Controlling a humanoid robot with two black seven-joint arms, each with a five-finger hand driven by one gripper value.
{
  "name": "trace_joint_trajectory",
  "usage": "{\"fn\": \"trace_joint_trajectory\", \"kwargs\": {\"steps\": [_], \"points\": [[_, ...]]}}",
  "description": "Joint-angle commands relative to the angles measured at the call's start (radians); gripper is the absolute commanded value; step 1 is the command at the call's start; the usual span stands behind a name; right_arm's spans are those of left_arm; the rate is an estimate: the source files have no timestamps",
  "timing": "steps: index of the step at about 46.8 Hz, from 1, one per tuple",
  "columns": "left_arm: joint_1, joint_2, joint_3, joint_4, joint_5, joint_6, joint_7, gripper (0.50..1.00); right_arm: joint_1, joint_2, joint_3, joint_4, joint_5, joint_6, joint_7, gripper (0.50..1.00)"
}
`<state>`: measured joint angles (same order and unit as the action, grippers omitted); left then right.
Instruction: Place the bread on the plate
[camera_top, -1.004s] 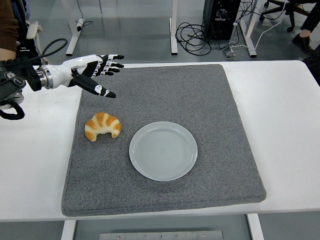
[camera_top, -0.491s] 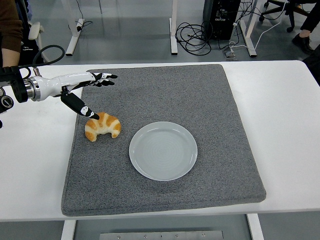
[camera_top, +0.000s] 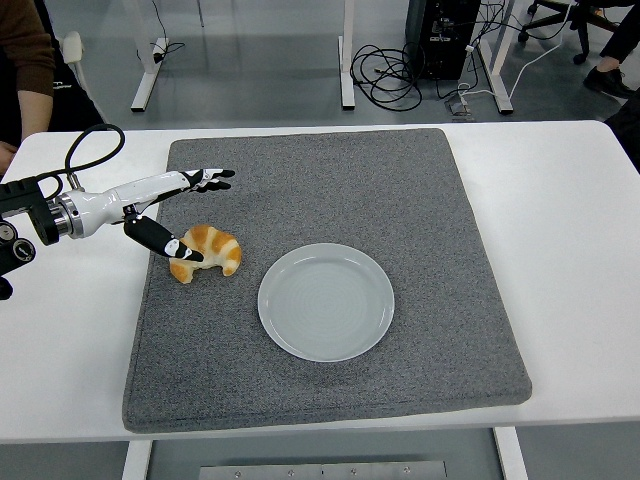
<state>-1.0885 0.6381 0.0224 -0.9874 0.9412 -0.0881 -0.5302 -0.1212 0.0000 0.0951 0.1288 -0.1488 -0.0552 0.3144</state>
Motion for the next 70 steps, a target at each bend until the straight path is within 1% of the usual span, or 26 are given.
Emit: {"fn": "trace_joint_trajectory", "kwargs": {"steps": [1,7,16,27,36,48,55,59,70], "points": [[0.018,-0.001,-0.001,0.001,0.028,0.024,-0.007,0.966,0.0,0.0,0.0,0.0,0.0,0.0,0.0,1.0],[0.038,-0.005,0.001,0.003,0.054,0.071,-0.019,0.966,0.0,0.0,0.0,0.0,0.0,0.0,0.0,1.0],[0.056,-0.008,-0.001,0.012,0.053,0.096,-0.025,0.965,0.003,0.0,0.0,0.0,0.0,0.0,0.0,1.0],[0.075,-0.044,-0.001,0.047,0.051,0.151,-0.027,0.965,0.003,0.0,0.0,0.0,0.0,0.0,0.0,1.0],[0.091,-0.075,-0.002,0.089,0.047,0.169,-0.05,0.963,0.003,0.0,0.0,0.0,0.0,0.0,0.0,1.0],[0.107,-0.107,-0.002,0.135,0.041,0.172,-0.053,0.963,0.003,0.0,0.0,0.0,0.0,0.0,0.0,1.0],[0.116,-0.132,-0.002,0.167,0.037,0.202,-0.071,0.963,0.003,0.0,0.0,0.0,0.0,0.0,0.0,1.0],[0.134,-0.147,-0.004,0.188,0.037,0.205,-0.074,0.963,0.003,0.0,0.0,0.0,0.0,0.0,0.0,1.0],[0.147,-0.158,-0.002,0.193,0.037,0.226,-0.081,0.936,0.003,0.0,0.0,0.0,0.0,0.0,0.0,1.0]]}}
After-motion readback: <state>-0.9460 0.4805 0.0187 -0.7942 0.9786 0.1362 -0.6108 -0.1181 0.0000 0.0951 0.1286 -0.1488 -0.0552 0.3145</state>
